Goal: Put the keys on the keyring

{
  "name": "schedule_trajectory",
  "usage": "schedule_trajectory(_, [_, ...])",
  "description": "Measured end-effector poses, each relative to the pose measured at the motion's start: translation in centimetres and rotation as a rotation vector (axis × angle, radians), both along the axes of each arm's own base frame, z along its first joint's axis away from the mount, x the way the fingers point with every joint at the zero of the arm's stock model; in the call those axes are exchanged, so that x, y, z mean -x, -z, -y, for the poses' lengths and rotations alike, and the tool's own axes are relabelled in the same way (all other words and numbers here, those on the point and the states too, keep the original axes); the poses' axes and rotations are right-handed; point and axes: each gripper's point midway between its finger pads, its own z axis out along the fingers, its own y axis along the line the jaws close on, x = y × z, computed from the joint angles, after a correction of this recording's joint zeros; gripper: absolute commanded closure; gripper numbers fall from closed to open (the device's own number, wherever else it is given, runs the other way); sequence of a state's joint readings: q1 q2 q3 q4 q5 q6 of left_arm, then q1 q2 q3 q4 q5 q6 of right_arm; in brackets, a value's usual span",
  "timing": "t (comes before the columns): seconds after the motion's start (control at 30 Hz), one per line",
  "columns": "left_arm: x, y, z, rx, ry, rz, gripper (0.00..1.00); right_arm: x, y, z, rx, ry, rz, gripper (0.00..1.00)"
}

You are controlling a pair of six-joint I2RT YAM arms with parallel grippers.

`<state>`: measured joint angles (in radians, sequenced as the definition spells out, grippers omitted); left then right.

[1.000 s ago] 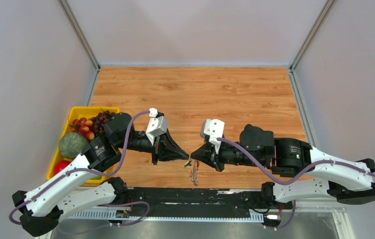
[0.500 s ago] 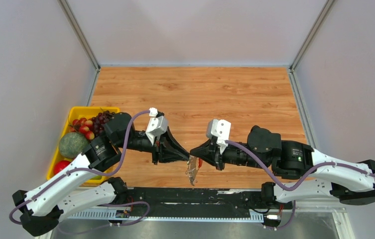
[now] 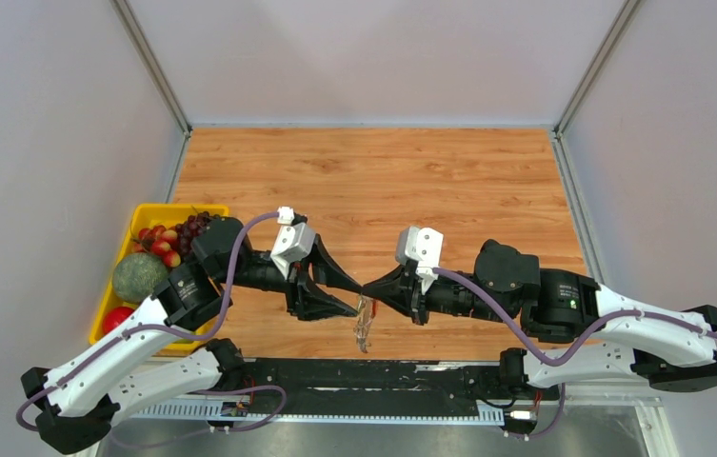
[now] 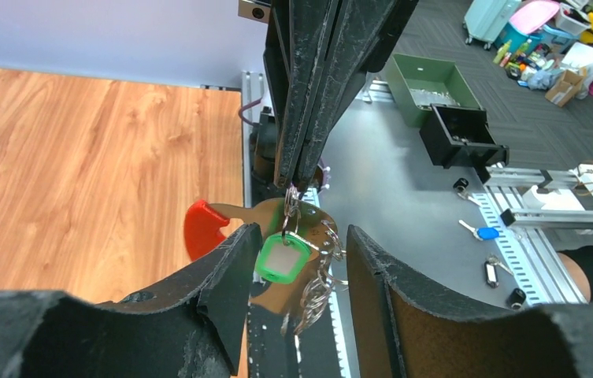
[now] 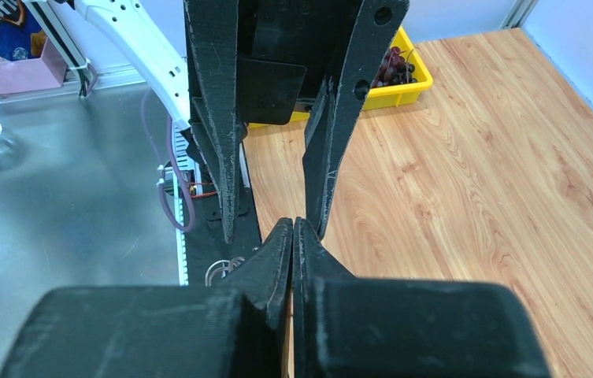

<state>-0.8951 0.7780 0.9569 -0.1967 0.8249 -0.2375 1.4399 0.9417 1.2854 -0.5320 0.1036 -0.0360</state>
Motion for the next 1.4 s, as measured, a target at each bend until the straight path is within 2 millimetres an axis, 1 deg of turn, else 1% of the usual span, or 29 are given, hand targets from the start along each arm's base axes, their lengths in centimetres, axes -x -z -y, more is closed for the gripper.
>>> schedule_trajectory(0.23, [-0.4, -0.4, 0.1, 0.018, -0.019, 0.012, 0.46, 0.3, 0.0, -0.1, 0.002, -0.009, 0.000, 1.00])
schedule_trajectory(0.43, [-0.5, -1.3, 0.3, 0.051, -0.020, 0.022, 0.57, 0.4, 0.0, -0.1, 0.001, -0.012, 0.000, 1.00])
schedule_trajectory(0.47, [-0.5, -1.4, 0.3, 0.055, -0.019, 0.021, 0.60, 0.4, 0.0, -0.1, 0.001, -0.011, 0.000, 1.00])
schedule_trajectory(0.6, [-0.5, -1.5, 0.5, 0.060, -0.010, 0.017, 0.66, 0.4, -0.1, -0.1, -0.003, -0.012, 0.001, 1.00])
schedule_trajectory(1.07, [-0.4, -1.3, 0.7, 0.053, 0.006, 0.004, 0.70, 0.1, -0.5, -0.2, -0.018, -0.002, 0.012, 1.00])
schedule_trajectory(1.13, [-0.4, -1.3, 0.7, 0.053, 0.007, 0.004, 0.76, 0.1, -0.5, -0.2, -0.018, -0.002, 0.015, 1.00])
schedule_trajectory(1.17, [-0.3, -1.3, 0.7, 0.052, 0.007, 0.003, 0.81, 0.1, -0.5, -0.2, -0.018, -0.002, 0.015, 1.00])
schedule_trajectory(1.27, [-0.4, -1.0, 0.8, 0.047, 0.009, -0.001, 0.88, 0.1, -0.5, -0.2, -0.019, -0.001, 0.017, 1.00])
schedule_trajectory(1.3, [-0.4, -1.0, 0.8, 0.046, 0.008, -0.002, 0.93, 0.2, -0.6, -0.2, -0.020, -0.001, 0.017, 1.00])
schedule_trajectory(1.37, [-0.4, -1.0, 0.8, 0.046, 0.009, -0.002, 0.99, 0.1, -0.6, -0.2, -0.020, -0.001, 0.019, 1.00])
schedule_trajectory(1.4, [-0.4, -1.0, 0.8, 0.046, 0.008, -0.002, 1.00, 0.1, -0.6, -0.2, -0.020, -0.001, 0.019, 1.00])
